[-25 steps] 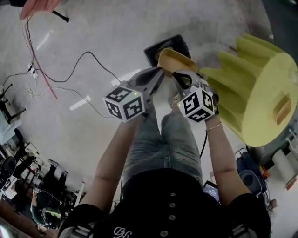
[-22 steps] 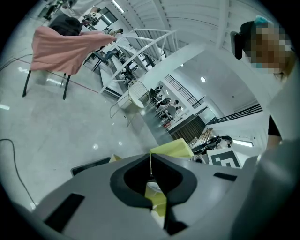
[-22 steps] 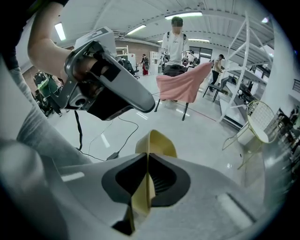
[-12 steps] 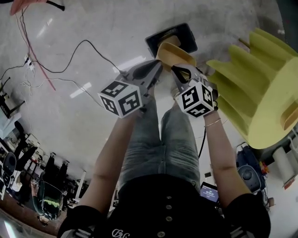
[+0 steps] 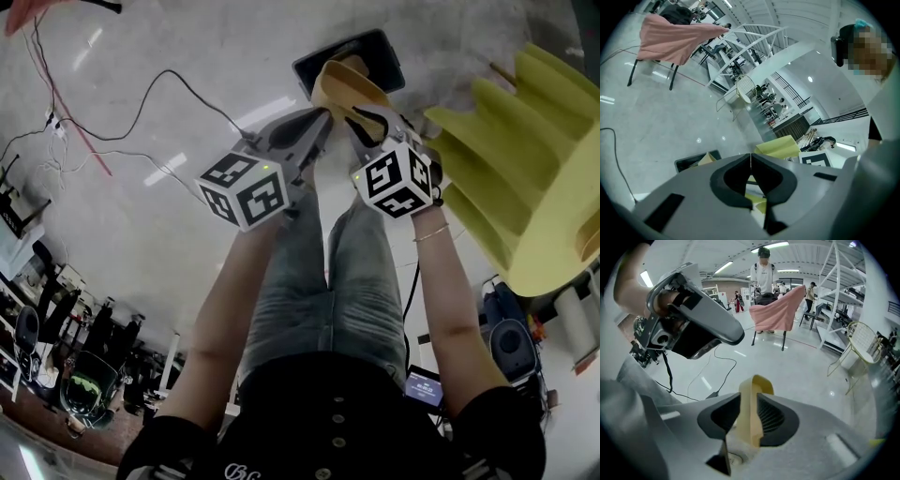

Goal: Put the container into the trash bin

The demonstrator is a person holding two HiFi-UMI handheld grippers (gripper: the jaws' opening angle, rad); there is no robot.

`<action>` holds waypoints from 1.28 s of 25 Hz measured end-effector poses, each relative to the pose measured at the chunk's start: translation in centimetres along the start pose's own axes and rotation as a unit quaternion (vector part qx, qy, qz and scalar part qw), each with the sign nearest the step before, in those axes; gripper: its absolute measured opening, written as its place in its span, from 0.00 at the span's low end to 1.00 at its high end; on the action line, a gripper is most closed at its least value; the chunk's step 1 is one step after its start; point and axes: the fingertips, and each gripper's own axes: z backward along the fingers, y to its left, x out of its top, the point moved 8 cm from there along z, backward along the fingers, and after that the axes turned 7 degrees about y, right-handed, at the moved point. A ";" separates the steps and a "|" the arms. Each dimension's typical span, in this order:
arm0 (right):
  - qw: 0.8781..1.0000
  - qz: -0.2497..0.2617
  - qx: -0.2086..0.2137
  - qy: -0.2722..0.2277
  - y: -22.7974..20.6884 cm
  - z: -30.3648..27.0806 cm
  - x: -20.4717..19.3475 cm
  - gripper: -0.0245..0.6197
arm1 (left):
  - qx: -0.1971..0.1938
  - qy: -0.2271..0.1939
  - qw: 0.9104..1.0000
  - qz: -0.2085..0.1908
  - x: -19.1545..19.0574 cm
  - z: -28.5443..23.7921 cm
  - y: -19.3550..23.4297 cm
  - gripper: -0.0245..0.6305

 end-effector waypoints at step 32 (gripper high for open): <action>0.960 -0.211 -0.141 -0.121 3.3 16.8 0.2 0.32 | -0.094 0.052 0.983 -0.151 5.4 4.5 -11.1 0.06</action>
